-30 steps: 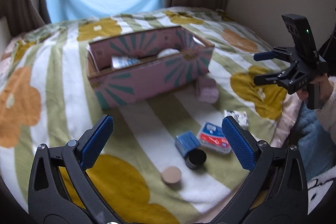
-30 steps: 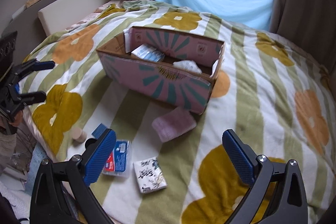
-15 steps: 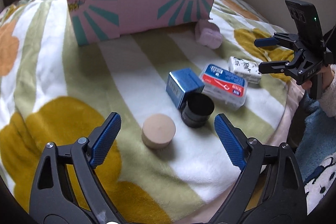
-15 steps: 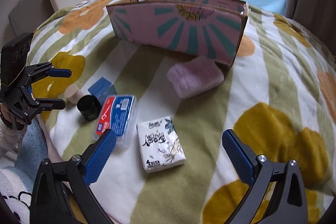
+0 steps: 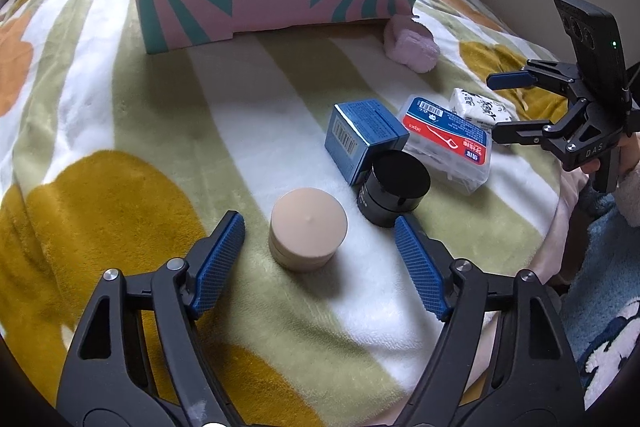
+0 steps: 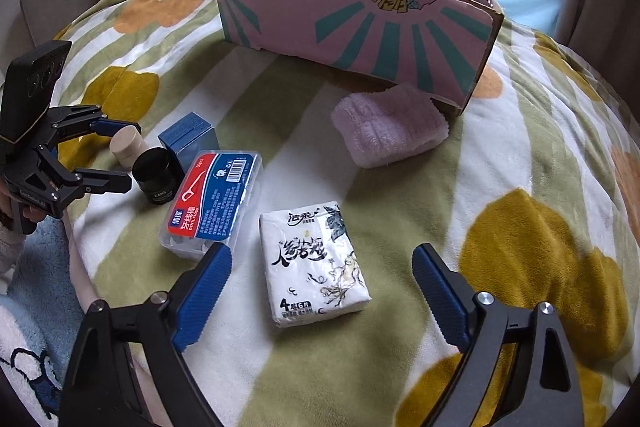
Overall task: Organize objects
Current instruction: 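Grasp the beige round container with the left tool while the right tool grasps the tissue pack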
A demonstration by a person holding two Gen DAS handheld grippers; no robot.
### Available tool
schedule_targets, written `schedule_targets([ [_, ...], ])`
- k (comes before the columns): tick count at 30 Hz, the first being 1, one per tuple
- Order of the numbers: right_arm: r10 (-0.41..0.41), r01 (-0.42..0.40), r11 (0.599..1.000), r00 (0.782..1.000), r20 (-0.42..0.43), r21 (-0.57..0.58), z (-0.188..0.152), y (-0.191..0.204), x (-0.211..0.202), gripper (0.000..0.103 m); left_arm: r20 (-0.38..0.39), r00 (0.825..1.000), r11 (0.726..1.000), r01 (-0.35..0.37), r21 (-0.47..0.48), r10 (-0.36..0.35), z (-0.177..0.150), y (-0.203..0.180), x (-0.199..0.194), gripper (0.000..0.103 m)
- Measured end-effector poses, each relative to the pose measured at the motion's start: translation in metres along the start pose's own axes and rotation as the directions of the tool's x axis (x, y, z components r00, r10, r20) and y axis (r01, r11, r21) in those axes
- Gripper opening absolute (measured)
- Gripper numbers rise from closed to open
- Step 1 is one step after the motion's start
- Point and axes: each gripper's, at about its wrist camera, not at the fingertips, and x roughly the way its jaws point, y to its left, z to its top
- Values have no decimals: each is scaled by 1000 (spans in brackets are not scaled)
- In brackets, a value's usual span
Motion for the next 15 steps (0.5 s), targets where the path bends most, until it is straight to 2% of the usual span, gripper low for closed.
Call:
schedule_targets([
  [3, -1, 1, 1000, 1000, 0, 5, 0, -1, 3, 83, -3, 1000, 1000, -7, 3, 7, 1, 0, 0, 67],
  [5, 0, 0, 1000, 1000, -2, 5, 0, 0, 4, 76, -1, 1000, 1000, -10, 4, 10, 1, 1, 0, 65],
  [7, 0, 0, 1000, 1000, -7, 0, 0, 0, 6, 74, 1, 1000, 1000, -14, 7, 14, 1, 0, 0, 63],
  [15, 6, -6, 1000, 1000, -12, -10, -1, 2, 9, 64, 3, 999, 999, -39, 9, 39, 1, 2, -1, 46],
])
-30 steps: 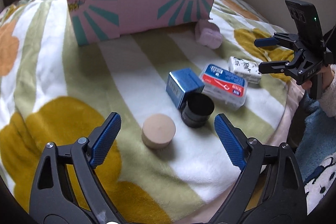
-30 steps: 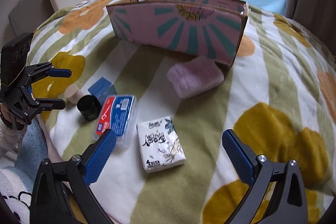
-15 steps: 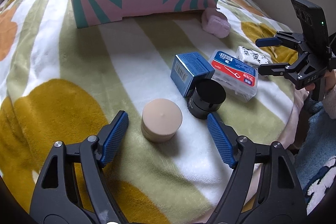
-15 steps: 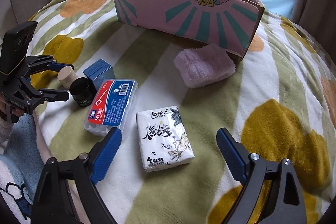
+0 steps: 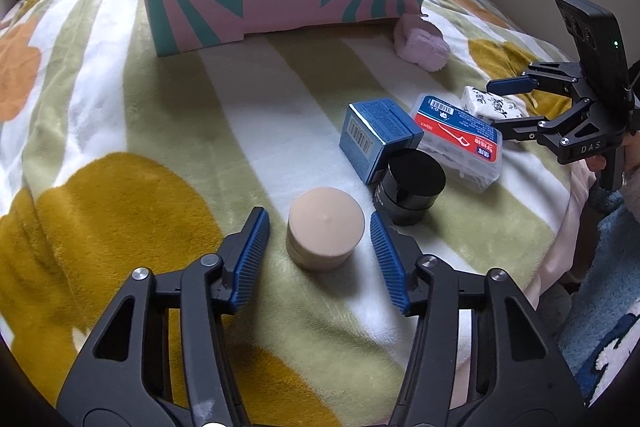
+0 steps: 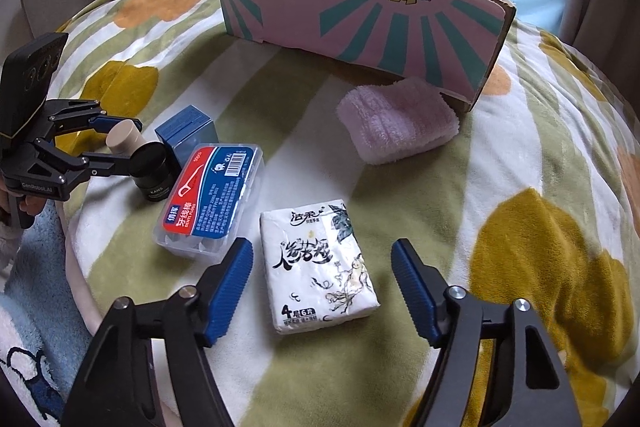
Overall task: Organize objects
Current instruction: 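Grasp the beige round container with the left tool while the right tool grasps the tissue pack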
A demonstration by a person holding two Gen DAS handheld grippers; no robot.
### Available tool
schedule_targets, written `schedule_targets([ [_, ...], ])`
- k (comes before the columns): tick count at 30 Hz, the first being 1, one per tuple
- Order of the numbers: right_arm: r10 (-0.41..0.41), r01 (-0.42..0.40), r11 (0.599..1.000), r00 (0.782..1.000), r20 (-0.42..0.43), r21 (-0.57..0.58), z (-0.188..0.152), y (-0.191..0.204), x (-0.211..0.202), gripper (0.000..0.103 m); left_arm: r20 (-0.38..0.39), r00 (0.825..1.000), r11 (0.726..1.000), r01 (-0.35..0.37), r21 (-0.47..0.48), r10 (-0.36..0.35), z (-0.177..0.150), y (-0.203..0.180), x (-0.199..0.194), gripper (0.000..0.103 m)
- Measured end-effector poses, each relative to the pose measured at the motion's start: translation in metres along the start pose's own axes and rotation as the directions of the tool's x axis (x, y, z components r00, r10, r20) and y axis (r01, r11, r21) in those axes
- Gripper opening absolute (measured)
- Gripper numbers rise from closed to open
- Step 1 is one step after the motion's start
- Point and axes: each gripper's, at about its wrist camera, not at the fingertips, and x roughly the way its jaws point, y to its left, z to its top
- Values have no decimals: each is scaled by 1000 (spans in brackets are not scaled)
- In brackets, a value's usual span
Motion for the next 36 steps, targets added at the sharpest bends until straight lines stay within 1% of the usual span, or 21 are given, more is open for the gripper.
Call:
schedule_targets([
  [2, 2, -2, 1000, 1000, -3, -2, 0, 1, 1, 59, -3, 1000, 1000, -12, 2, 12, 1, 1, 1, 38],
  [8, 15, -15, 1000, 1000, -14, -2, -2, 1, 2, 49, 1, 1000, 1000, -11, -2, 11, 1, 1, 1, 34],
  [13, 23, -23, 1000, 1000, -3, 7, -2, 0, -1, 48, -2, 1000, 1000, -5, -8, 5, 1, 1, 1, 31],
  [18, 26, -26, 1000, 1000, 11, 8, -2, 1, -4, 47, -3, 1000, 999, 10, -31, -10, 2, 3, -1, 31],
  [27, 25, -25, 1000, 999, 37, 4, 2, 3, -13, 46, 3, 1000, 999, 15, -44, -15, 6, 3, -8, 31],
  [32, 24, -24, 1000, 998, 53, 7, 5, 2, -19, 46, 0, 1000, 997, 25, -67, -25, 11, 5, -12, 31],
  [36, 23, -24, 1000, 998, 64, 17, 9, 1, -24, 46, 9, 1000, 997, 19, -69, -18, 18, 5, -18, 31],
])
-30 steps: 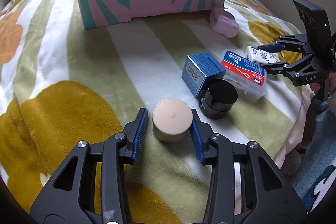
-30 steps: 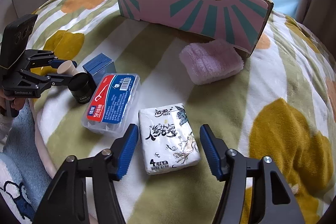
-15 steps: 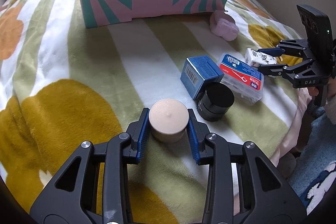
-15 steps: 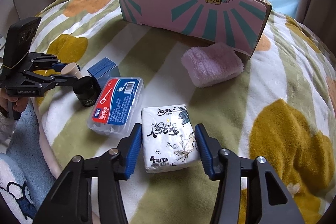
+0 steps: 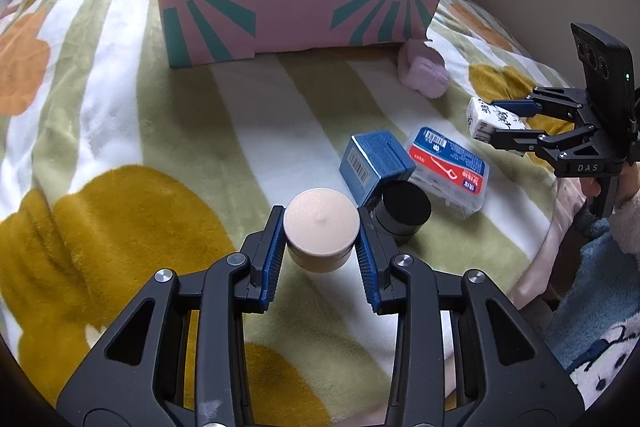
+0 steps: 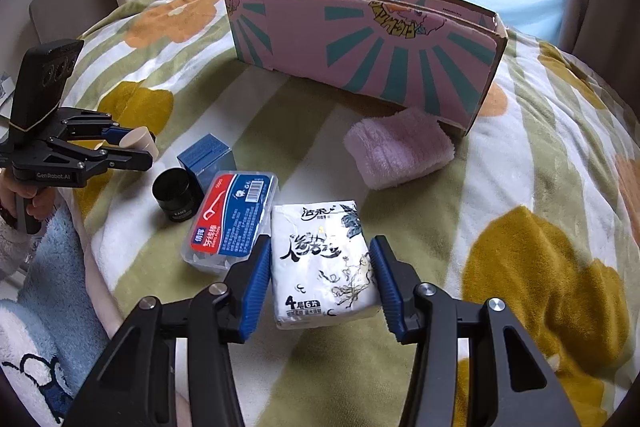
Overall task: Organize objects
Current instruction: 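Grasp the beige round container with the left tool while the right tool grasps the tissue pack, then lower both items into the pink box and open both tools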
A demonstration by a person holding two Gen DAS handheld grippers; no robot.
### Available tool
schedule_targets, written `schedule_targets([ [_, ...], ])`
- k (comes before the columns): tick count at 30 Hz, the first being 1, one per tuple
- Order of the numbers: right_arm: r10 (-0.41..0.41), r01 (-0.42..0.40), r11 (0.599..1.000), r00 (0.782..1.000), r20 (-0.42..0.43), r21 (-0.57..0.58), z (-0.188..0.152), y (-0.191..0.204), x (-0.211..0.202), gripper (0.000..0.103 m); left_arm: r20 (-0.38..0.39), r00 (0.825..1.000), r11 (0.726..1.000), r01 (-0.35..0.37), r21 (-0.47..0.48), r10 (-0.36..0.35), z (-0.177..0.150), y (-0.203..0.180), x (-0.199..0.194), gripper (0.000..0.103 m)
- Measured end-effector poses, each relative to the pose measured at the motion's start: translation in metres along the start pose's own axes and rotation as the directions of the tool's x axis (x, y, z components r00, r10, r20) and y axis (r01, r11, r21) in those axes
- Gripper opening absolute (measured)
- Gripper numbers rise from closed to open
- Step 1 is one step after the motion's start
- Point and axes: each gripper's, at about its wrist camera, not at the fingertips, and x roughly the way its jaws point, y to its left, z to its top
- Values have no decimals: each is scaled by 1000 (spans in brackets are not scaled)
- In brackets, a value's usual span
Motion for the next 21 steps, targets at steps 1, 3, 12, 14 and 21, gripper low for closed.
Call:
schedule_targets([
  [1, -1, 1, 1000, 1000, 3, 2, 1, 0, -2, 46, 3, 1000, 1000, 1, -2, -1, 2, 1, -1, 31],
  [3, -4, 4, 1000, 1000, 5, 7, 5, -1, -5, 46, 11, 1000, 1000, 2, -4, -2, 7, 1, -6, 31],
  [12, -53, 52, 998, 997, 61, 18, 41, -11, -38, 46, 52, 998, 1000, -20, 22, 19, 48, 2, -32, 31],
  [14, -66, 65, 998, 995, 72, 18, 53, -14, -43, 46, 65, 998, 999, -28, 31, 26, 60, 3, -38, 31],
  [21, -98, 95, 995, 989, 109, 38, 109, -26, -61, 46, 101, 994, 996, -59, 73, 51, 119, 4, -58, 31],
])
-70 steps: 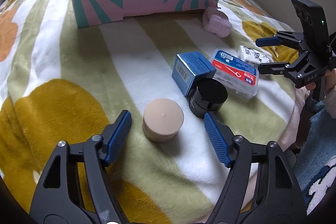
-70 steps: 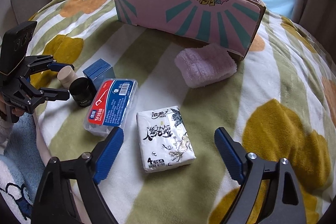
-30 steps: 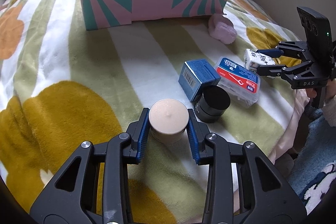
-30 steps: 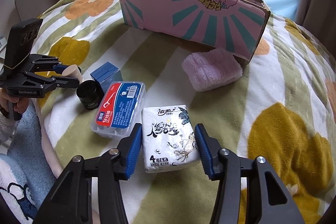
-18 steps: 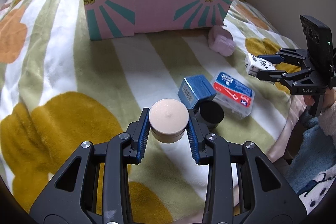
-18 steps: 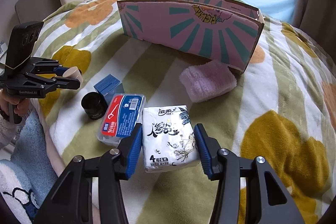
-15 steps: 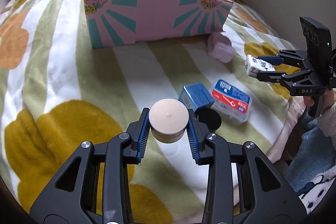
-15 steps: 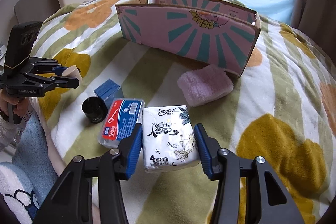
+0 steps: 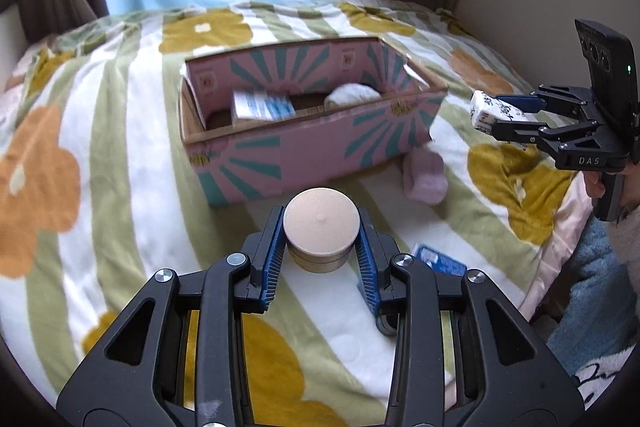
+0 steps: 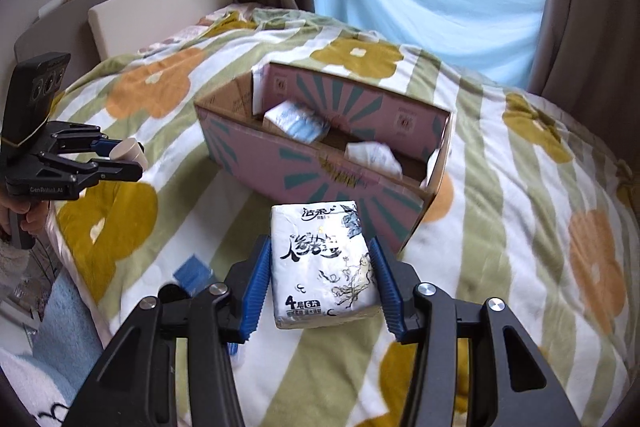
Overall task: Organize objects
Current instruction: 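Lower both items into the pink box and open both tools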
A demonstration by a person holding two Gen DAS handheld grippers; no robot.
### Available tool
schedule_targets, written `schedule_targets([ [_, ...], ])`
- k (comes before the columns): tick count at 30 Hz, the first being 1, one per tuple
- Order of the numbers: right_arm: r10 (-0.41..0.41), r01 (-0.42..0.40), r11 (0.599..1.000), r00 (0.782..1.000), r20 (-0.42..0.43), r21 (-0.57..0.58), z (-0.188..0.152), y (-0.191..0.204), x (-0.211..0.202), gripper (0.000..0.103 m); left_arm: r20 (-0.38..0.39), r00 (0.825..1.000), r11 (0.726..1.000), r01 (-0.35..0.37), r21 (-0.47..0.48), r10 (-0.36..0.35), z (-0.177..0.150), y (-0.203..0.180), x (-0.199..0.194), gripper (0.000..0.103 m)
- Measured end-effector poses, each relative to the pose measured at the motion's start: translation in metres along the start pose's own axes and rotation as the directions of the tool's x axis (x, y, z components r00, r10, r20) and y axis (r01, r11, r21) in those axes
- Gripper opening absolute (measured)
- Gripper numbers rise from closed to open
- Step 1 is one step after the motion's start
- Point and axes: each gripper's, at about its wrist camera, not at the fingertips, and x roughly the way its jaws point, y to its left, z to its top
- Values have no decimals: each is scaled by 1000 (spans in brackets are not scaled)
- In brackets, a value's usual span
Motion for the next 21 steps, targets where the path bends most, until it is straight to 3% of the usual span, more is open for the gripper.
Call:
schedule_targets([
  [6, -20, 19, 998, 1000, 11, 62, 62, -11, 4, 46, 19, 999, 999, -42, 16, 42, 65, 14, 1, 31],
  [13, 21, -19, 983, 1000, -10, 184, 119, -31, 33, 46, -37, 997, 998, -66, 10, 66, 124, 38, 40, 31],
  [21, 9, 13, 971, 996, -93, 238, 144, -45, 101, 46, -144, 989, 996, -48, -72, 37, 139, 62, 106, 31],
])
